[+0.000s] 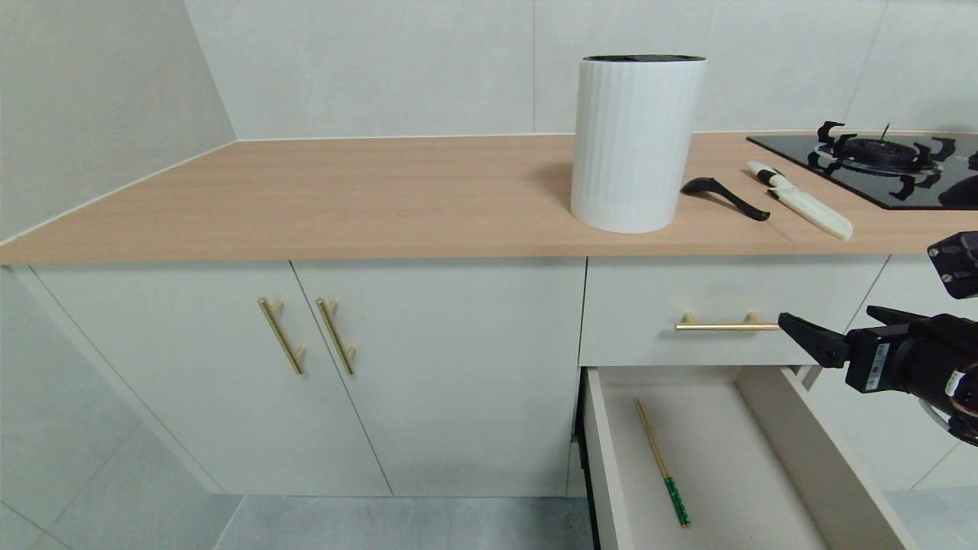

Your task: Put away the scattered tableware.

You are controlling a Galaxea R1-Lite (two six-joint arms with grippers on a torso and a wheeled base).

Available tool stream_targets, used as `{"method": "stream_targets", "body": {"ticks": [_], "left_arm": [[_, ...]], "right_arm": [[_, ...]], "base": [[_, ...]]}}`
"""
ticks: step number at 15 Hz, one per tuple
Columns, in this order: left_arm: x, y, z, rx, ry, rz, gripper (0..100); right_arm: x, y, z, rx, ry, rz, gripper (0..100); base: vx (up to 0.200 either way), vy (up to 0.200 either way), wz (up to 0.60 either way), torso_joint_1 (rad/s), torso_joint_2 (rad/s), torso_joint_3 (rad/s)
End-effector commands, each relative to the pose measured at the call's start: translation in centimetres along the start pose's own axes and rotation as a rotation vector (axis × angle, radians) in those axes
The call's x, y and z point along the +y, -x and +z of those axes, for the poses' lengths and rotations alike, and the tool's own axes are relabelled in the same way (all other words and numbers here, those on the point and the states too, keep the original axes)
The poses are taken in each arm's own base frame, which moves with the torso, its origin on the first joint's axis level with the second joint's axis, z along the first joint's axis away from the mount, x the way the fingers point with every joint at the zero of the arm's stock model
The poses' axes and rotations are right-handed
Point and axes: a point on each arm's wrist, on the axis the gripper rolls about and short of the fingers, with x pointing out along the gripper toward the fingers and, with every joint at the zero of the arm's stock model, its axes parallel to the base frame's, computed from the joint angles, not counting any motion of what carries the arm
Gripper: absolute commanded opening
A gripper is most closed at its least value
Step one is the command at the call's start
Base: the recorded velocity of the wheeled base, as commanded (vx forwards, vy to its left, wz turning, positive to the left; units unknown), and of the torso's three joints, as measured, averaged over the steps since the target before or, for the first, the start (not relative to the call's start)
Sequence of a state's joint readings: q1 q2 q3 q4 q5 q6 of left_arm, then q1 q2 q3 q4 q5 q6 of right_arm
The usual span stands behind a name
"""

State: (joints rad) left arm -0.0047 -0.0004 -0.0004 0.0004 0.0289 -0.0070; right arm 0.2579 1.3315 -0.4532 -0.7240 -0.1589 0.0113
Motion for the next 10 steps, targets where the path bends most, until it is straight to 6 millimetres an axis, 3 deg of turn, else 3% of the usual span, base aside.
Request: {"method": "stream_targets", "body": {"ticks": [1,10], "left_arm": [[0.0,-0.01,-0.01,0.0,0.001,0.0,100],[0.0,-0.01,-0.01,0.0,0.001,0.0,100]], "right_arm": [[-0.04,0.2,0.14,-0.008,-0.001,-0.001,100],[-0.02,0.06,-0.12,0.004,0.015,-0.002,100]], "base": [[0.0,0.0,0.0,0.173,-0.49,-0.29],[0.0,0.0,0.0,0.19,-0.48,-0.282]]}}
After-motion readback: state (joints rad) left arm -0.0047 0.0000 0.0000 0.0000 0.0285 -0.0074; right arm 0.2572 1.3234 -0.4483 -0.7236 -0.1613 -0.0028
